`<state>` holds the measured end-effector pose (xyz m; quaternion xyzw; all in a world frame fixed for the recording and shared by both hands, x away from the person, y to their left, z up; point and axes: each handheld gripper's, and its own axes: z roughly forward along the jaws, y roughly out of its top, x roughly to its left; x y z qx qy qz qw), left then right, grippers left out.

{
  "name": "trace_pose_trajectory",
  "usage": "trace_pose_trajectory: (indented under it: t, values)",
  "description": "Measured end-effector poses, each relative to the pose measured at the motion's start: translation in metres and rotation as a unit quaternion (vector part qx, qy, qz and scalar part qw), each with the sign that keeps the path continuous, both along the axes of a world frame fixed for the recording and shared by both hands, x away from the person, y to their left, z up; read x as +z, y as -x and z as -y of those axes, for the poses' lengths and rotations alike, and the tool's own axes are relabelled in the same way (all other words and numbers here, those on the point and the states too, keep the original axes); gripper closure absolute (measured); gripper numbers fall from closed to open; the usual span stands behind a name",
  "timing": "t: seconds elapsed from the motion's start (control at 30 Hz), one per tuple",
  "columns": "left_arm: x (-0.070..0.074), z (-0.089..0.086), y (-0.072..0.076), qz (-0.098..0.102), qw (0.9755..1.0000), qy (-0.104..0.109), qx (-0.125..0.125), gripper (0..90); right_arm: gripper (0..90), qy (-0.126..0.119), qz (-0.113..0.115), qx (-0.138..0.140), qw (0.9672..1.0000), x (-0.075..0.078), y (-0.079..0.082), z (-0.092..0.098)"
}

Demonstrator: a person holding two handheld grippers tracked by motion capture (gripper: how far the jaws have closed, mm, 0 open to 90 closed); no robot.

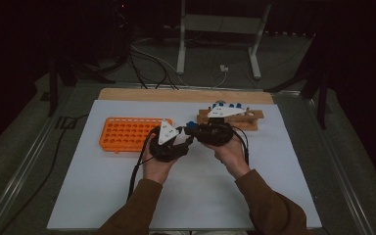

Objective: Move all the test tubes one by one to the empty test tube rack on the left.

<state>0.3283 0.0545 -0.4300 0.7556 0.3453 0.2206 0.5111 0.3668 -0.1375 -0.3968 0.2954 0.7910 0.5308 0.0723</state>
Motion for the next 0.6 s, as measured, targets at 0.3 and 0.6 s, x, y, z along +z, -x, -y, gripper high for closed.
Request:
trace_pose_trajectory:
  t: [0.3,0.6]
  values:
    - [-0.0006,0.0001,-0.0015,-0.003,0.9998,-0.001,-0.019,75.0,76.9,0.002,0.001,0.004,1.0000,-0.0005,-0.0001,-0.0007]
    - [-0.0012,-0.0008,-0.0008,0.008,0.9996,-0.007,-0.025,77.7,62.5,-0.010,0.006,0.003,0.9999,-0.0007,0.0003,0.0012]
